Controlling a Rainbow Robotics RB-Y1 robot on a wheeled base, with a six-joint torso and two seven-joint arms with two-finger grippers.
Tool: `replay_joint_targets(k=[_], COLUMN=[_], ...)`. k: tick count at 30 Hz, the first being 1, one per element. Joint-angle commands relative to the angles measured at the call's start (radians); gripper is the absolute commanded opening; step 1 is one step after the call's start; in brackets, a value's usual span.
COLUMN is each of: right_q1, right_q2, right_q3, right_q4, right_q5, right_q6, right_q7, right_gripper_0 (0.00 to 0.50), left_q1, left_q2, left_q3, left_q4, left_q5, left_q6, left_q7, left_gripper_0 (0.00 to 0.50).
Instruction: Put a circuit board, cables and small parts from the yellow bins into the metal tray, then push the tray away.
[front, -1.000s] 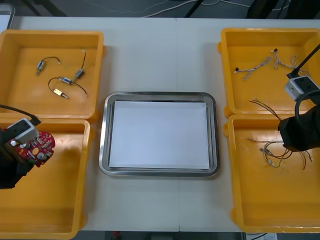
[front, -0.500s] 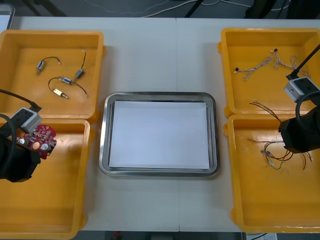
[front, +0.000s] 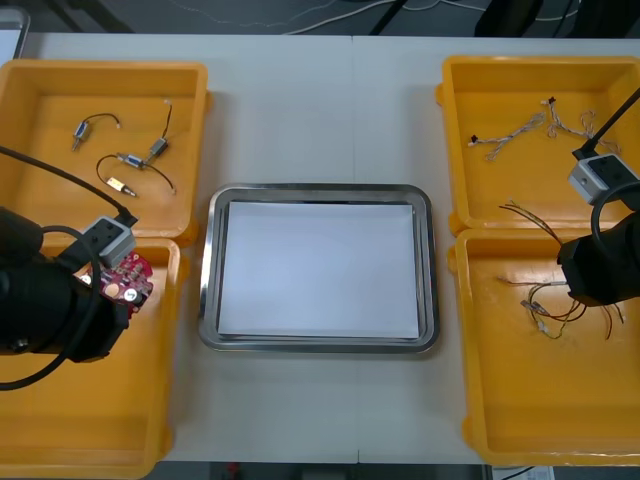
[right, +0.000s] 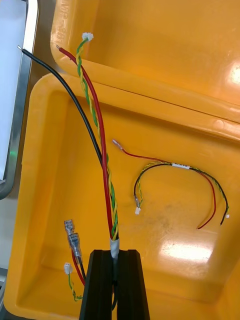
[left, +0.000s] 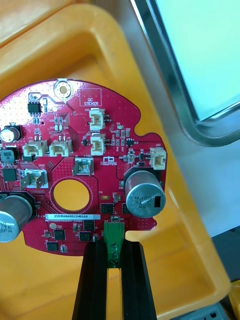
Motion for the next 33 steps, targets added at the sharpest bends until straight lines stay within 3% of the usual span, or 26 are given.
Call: replay_joint_targets(k=[1, 13, 24, 33], right_q1=[-0.026, -0.026, -0.026, -0.026], right_q2=[-0.037, -0.037, -0.037, -0.037], right_q3=[-0.029, -0.029, -0.029, -0.029], right_q4=[-0.009, -0.009, -0.009, -0.009], right_q5=[-0.007, -0.007, -0.007, -0.007], right_q6=[0.004, 0.004, 0.004, 0.004], right_q7=[0.014, 0.014, 0.014, 0.014], right_gripper_0=[0.000, 0.000, 0.000, 0.000], left_q1=[-0.103, -0.270, -0.379, -0.442], left_q2=[0.019, 0.008, -0.090, -0.209], left_q3=[-0.080, -0.258, -0.359, -0.473], left_q4=[-0.042, -0.033, 0.039, 0.131], left_q5=[-0.009, -0.032, -0.083, -0.213], left_q6=[0.023, 0.058, 0.086, 0.084], left_q7=[0.260, 0.476, 0.548, 0.576], left_gripper_0=[0.000, 0.000, 0.000, 0.000])
